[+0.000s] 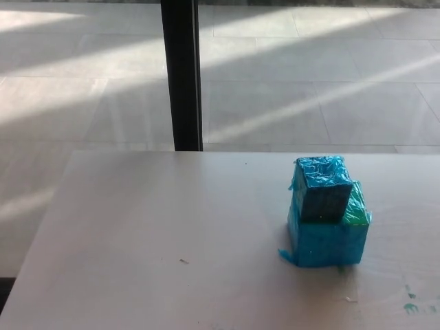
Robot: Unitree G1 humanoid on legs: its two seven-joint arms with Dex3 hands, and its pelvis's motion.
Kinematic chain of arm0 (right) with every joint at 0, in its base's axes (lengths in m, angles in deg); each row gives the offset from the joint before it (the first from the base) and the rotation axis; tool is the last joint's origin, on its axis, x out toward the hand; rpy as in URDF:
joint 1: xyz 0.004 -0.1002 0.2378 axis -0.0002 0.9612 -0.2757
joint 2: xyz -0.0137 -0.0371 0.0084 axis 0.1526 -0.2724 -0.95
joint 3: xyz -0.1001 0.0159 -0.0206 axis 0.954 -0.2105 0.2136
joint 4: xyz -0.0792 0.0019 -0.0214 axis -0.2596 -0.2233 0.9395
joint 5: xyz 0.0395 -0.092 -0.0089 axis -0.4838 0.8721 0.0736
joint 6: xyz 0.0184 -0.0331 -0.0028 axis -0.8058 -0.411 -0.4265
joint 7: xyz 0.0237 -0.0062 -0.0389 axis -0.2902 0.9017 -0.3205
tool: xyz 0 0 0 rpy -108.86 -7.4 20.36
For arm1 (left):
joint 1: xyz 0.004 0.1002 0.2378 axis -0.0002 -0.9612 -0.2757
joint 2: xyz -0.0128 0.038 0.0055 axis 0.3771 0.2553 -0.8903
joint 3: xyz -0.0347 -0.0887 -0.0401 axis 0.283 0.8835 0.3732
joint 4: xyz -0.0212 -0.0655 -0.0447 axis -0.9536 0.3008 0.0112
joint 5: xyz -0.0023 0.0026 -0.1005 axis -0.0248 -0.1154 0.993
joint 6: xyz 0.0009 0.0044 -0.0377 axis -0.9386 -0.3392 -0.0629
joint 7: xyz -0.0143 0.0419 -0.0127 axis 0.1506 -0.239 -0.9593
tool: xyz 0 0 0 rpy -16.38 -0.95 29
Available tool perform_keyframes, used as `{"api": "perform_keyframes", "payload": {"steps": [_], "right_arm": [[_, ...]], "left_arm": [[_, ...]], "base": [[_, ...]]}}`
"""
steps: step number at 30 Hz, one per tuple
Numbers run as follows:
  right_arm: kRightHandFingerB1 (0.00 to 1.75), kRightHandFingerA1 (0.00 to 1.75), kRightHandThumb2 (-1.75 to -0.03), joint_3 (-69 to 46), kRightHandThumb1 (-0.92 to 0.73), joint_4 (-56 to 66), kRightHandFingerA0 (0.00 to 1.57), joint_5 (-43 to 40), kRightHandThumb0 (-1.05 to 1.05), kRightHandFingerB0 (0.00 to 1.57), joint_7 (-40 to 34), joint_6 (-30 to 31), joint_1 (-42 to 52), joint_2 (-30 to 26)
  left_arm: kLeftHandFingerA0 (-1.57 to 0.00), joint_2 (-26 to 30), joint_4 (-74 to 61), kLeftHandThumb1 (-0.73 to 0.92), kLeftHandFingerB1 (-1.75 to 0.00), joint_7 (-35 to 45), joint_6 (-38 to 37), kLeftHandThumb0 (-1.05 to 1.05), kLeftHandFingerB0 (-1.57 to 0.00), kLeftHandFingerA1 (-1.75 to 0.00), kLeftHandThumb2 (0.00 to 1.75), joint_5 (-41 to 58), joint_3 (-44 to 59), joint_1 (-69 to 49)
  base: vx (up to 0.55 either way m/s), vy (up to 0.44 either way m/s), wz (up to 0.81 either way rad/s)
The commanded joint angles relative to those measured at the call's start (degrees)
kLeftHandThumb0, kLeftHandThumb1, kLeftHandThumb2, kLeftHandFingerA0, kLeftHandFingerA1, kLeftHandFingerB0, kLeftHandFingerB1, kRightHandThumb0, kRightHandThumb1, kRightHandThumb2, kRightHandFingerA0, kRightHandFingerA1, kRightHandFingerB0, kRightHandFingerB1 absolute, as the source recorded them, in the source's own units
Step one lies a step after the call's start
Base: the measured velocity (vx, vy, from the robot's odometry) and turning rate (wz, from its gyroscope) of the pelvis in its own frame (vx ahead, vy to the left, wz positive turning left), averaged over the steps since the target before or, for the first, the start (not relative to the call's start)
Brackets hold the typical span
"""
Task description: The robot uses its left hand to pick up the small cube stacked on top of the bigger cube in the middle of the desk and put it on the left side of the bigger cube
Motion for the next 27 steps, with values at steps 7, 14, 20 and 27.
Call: {"api": "perform_keyframes", "payload": {"steps": [7,14,20,27], "right_arm": [[0.37,0.56,-0.60,0.1,-0.66,-3.8,0.70,-0.6,-0.41,0.48,2.6,-1.3,-2.0,-1.3],[0.37,0.57,-0.60,0.3,-0.67,-3.4,0.70,-0.2,-0.40,0.48,2.7,-2.3,-1.1,-1.5],[0.36,0.56,-0.60,0.1,-0.67,-6.3,0.69,-0.3,-0.39,0.47,3.1,-2.7,-2.5,-1.6],[0.36,0.58,-0.61,0.5,-0.68,-4.3,0.68,-0.1,-0.41,0.46,3.6,-2.4,-1.5,-1.7]], "left_arm": [[-0.01,7.6,5.7,0.53,-0.37,-5.8,12.6,-0.80,-0.08,-0.41,0.93,5.6,11.1,12.8],[-0.02,13.4,-2.0,0.62,-0.18,-4.9,17.3,-0.86,-0.05,-0.32,0.99,-1.9,5.8,28.0],[-0.09,12.0,-15.5,0.57,-0.36,-2.0,19.2,-0.86,-0.06,-0.52,0.95,-6.0,-0.6,44.4],[-0.06,6.5,-23.0,0.68,-0.19,-2.1,16.2,-0.98,-0.05,-0.29,1.05,-9.1,-8.6,53.9]], "base": [[0.00,0.000,0.00],[0.00,0.000,0.00],[0.00,0.000,0.00],[0.00,0.000,0.00]]}}
